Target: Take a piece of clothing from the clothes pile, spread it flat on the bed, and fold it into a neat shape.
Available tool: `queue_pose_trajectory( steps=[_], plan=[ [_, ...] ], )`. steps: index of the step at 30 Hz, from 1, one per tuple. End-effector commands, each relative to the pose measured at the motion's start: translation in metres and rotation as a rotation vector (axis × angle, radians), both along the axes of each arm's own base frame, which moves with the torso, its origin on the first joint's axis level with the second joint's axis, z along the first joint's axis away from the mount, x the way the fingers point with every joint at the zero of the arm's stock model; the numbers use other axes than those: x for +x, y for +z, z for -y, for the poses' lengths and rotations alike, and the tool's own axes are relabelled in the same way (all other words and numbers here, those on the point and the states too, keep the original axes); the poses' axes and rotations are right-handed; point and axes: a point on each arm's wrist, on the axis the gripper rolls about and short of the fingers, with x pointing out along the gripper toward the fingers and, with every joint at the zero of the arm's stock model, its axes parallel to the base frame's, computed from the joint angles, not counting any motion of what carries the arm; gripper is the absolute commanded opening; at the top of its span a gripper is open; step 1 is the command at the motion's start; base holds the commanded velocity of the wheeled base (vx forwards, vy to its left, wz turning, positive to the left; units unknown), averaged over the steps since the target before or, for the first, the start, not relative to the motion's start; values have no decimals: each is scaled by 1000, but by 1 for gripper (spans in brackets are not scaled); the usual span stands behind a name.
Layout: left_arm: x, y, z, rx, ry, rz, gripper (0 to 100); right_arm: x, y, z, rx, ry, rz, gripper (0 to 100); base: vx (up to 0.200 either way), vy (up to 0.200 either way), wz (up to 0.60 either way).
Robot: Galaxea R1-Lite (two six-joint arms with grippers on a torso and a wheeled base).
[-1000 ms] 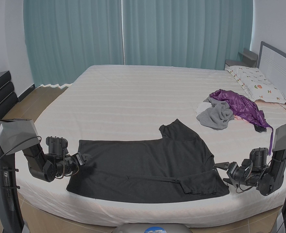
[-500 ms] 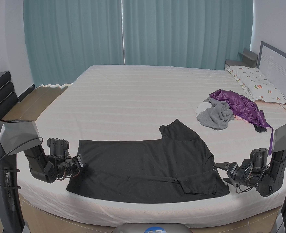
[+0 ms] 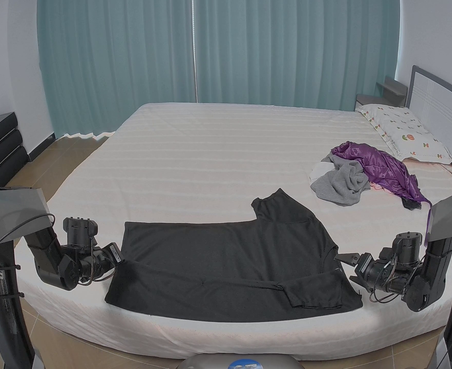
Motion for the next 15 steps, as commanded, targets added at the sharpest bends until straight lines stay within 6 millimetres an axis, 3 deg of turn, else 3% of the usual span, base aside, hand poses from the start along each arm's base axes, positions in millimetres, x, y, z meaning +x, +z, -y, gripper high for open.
queue_pose_trajectory(
  steps=[1, 9, 15],
  plan=[
    [-5, 13, 0, -2, 1, 28, 0, 6, 2, -5, -11, 16, 29, 100, 0, 0, 0],
    [-8, 16, 0, -2, 1, 28, 0, 30, -9, -9, -90, 71, 101, 100, 0, 0, 0],
    [-9, 16, 0, -2, 1, 24, 0, 35, -24, -9, -148, 113, 98, 100, 0, 0, 0]
  ],
)
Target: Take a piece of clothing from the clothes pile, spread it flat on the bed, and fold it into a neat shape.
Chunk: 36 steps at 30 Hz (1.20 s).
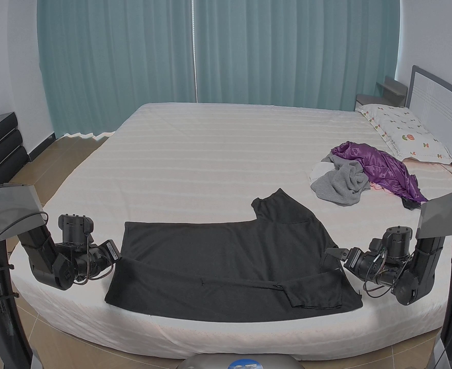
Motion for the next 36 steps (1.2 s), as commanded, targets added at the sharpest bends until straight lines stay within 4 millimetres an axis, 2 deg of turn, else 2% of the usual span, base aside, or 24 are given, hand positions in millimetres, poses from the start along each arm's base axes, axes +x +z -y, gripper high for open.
queue_pose_trajectory(
  steps=[1, 14, 15, 26, 29, 30, 36],
  plan=[
    [-1, 1, 0, 0, 0, 2, 0, 4, -24, 0, -58, 35, -27, 100, 0, 0, 0],
    [-1, 1, 0, 0, -2, 0, 0, 6, -37, -1, -108, 76, -27, 100, 0, 0, 0],
    [-1, 1, 0, 0, -2, 0, 0, 6, -38, -1, -118, 83, -26, 0, 0, 0, 0],
    [2, -2, 1, -15, -17, -3, 0, 1, -39, 4, -192, 114, -4, 0, 0, 0, 0],
    [8, -10, 2, -20, -24, -11, 0, 1, -40, 4, -188, 115, -8, 0, 0, 0, 0],
    [11, -12, 3, -21, -27, -9, 100, 1, -40, 4, -187, 114, -9, 0, 0, 0, 0],
    [22, -22, 5, -44, -75, -9, 100, 0, -39, 3, -181, 117, -12, 0, 0, 0, 0]
  ],
)
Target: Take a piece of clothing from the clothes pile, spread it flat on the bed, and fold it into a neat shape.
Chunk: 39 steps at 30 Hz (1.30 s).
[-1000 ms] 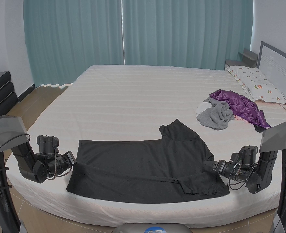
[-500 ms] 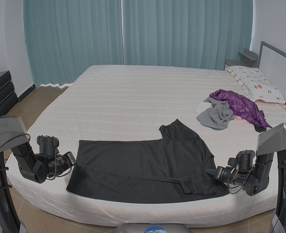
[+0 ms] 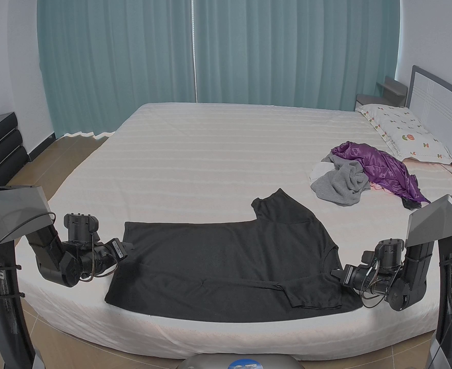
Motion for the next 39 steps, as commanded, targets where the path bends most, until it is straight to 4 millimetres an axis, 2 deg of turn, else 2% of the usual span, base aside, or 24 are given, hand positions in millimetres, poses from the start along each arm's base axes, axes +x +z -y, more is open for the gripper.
queue_pose_trajectory(
  steps=[1, 10, 17, 18, 25, 30, 35, 39],
  plan=[
    [6, -13, 2, -12, -30, -20, 100, -1, 0, 0, 4, 3, -4, 0, 0, 0, 0],
    [11, -19, 9, -12, -53, -21, 100, -1, 1, -2, 44, -18, -19, 0, 0, 0, 0],
    [6, -24, 12, 24, -83, -38, 100, -1, 0, -2, 43, -20, -18, 0, 0, 0, 0],
    [6, -24, 13, 26, -84, -39, 0, -1, 0, -2, 43, -20, -18, 0, 0, 0, 0],
    [5, -24, 9, 56, -40, -49, 0, -1, 0, -2, 42, -19, -19, 0, 0, 0, 0],
    [-4, -25, -1, 82, -3, -69, 0, -1, 1, -1, 43, -21, -16, 0, 0, 0, 0],
    [-7, -16, -4, 80, 13, -54, 0, -1, 6, 0, 46, -26, 2, 0, 0, 0, 0],
    [-14, -4, -4, 80, 15, -39, 0, -9, 17, 3, 50, -32, 31, 0, 0, 0, 0]
  ],
)
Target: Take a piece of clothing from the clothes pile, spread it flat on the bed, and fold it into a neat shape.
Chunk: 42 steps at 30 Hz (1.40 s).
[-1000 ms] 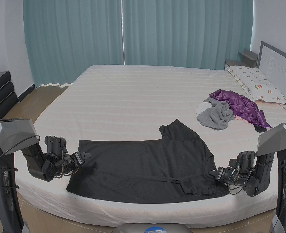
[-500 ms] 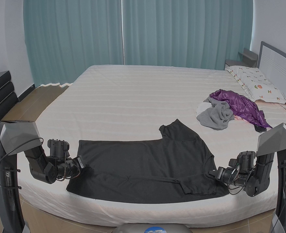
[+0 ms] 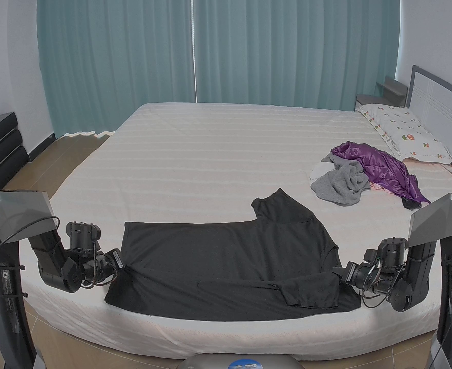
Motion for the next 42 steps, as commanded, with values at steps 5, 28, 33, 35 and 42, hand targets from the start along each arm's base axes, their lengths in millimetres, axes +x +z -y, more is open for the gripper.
queue_pose_trajectory(
  steps=[5, 28, 33, 35, 42],
  plan=[
    [-19, 28, 1, 0, -1, 34, 0, -15, 23, 9, 6, -24, 51, 0, 0, 0, 0],
    [-85, 53, 0, -2, -3, -12, 0, -77, 74, 29, 78, 7, 68, 0, 0, 0, 0],
    [-94, 51, 0, -3, -2, -39, 0, -89, 75, 29, 84, 32, 43, 0, 0, 0, 0],
    [-98, 49, 0, -4, -3, -51, 0, -89, 77, 30, 88, 25, 48, 0, 0, 0, 0],
    [-104, 51, 0, 3, -8, -56, 0, -92, 78, 32, 82, 16, 27, 0, 0, 0, 0]
  ],
)
